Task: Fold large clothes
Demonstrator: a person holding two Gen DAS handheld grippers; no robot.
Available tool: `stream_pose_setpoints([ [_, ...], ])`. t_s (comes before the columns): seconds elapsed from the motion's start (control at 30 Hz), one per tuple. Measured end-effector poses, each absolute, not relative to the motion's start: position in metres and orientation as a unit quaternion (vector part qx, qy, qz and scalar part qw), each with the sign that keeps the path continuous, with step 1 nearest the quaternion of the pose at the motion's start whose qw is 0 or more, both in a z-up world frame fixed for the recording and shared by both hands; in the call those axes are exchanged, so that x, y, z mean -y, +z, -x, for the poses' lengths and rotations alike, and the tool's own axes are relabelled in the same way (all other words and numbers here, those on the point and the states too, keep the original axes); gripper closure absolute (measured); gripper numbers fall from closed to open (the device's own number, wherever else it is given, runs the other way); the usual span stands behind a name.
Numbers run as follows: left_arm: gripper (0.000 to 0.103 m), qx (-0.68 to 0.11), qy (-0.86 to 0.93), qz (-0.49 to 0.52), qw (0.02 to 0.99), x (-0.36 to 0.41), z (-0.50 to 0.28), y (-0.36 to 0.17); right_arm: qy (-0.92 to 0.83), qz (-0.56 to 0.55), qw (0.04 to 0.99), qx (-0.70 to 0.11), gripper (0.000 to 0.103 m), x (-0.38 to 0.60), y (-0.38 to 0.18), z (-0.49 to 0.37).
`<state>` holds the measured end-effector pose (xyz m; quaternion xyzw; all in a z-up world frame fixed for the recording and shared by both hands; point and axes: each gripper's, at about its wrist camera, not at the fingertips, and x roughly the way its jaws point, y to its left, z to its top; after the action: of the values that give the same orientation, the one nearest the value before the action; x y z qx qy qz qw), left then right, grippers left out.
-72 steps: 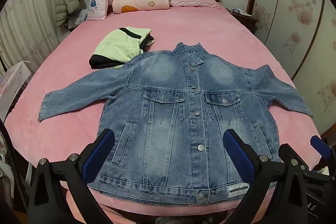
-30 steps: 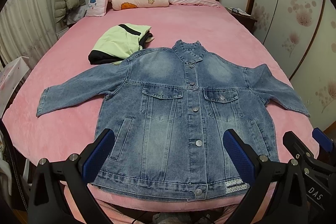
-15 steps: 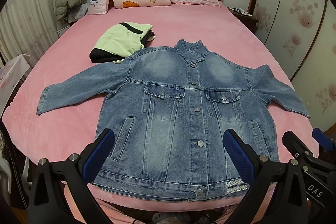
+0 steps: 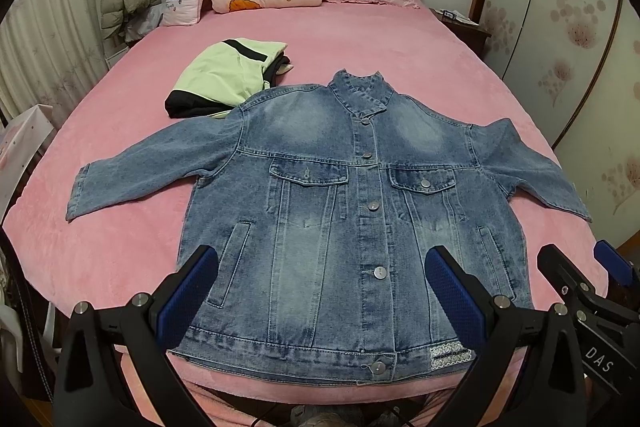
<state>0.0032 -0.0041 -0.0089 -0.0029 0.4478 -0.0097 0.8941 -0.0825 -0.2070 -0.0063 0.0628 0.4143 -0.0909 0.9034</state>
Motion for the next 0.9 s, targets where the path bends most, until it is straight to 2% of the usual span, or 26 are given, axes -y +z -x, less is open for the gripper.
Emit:
stream_pose_setpoints([
  [0.43,0.001,-0.447,-0.015,0.006,0.894,0.007,-0.006,-0.009,-0.084,-0.040,0.914,-0.394,0.003,0.202,-0.006,0.084],
  [0.9,0.001,-0.422,-0.034,-0.018,0.906,0.024,0.002,0.004,-0.064,-0.029,0.911,-0.407,0.003,0.203,-0.006,0.089],
])
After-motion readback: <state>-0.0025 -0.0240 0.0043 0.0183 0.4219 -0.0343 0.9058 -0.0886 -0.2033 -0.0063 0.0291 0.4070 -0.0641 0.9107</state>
